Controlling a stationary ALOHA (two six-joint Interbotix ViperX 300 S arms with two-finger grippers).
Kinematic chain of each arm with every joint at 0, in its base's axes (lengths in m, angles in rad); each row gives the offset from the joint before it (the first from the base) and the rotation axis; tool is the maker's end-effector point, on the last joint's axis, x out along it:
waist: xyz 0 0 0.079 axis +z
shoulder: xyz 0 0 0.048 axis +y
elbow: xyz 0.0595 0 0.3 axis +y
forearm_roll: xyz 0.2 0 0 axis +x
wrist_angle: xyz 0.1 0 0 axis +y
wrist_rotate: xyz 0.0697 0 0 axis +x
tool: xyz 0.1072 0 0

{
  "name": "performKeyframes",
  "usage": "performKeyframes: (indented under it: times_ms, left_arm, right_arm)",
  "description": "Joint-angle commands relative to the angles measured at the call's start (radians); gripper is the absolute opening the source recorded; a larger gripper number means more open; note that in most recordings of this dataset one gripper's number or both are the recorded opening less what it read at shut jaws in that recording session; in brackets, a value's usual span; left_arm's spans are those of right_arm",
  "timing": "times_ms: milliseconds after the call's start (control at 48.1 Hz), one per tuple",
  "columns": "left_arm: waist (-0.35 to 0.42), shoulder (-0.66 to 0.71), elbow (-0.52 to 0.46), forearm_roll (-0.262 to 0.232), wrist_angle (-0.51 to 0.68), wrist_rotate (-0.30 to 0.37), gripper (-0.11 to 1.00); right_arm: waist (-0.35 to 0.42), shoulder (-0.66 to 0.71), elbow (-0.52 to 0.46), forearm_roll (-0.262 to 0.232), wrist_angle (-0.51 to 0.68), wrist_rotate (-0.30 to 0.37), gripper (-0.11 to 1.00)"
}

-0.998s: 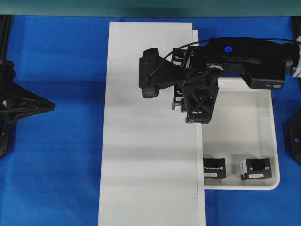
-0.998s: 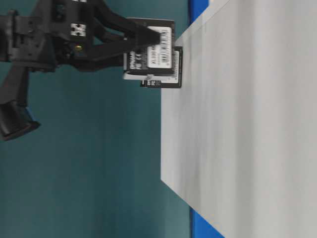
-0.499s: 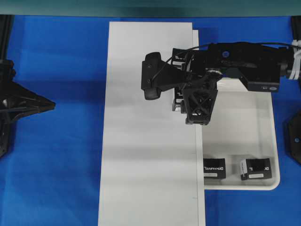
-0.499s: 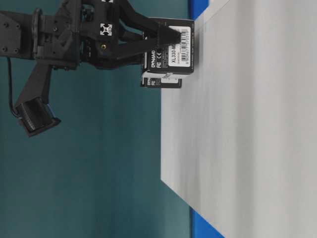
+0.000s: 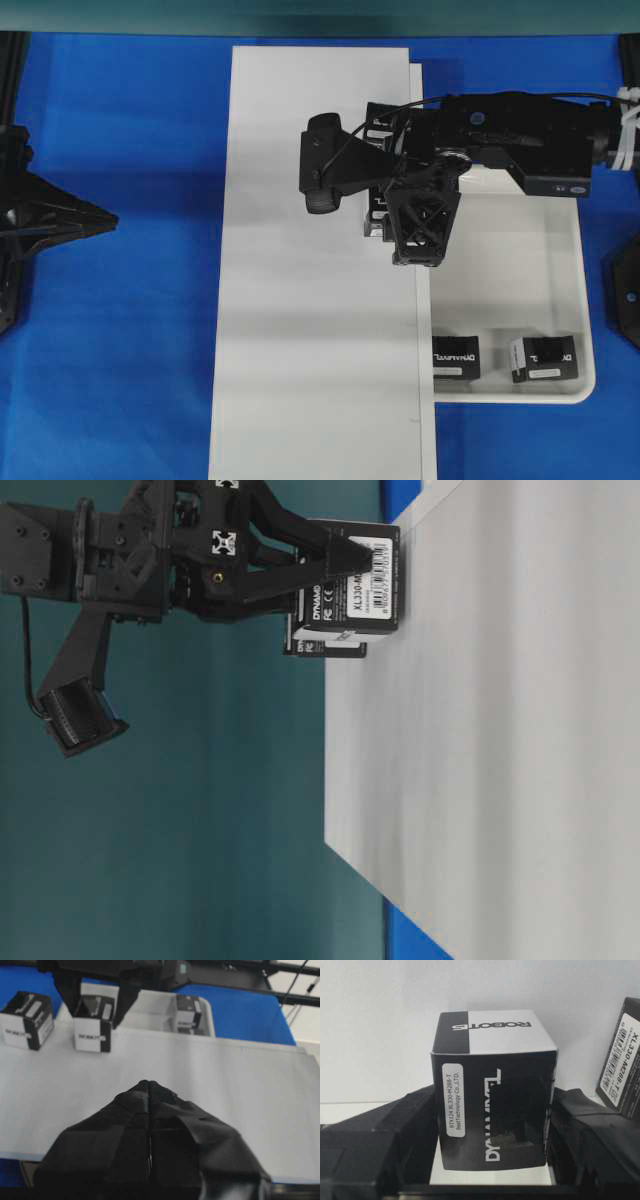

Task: Place the box from the white plastic tray onto the white base.
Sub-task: 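Lower the box onto the base below the other box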

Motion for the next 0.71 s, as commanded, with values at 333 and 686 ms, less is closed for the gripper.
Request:
performKeyframes:
  times_ms: [333,686]
  left_arm:
    - [0.003,0.006,-0.028,0.002,-0.006,0.0,-0.07]
    - [0.003,0.008,-0.028,0.002,-0.006,0.0,-0.07]
  right_arm:
    - [0.014,0.021,0.0,0.005,-0.012,-0.035,0.6]
    - [0.012,0.031,0.0,0.005,-0.014,-0.032,0.6]
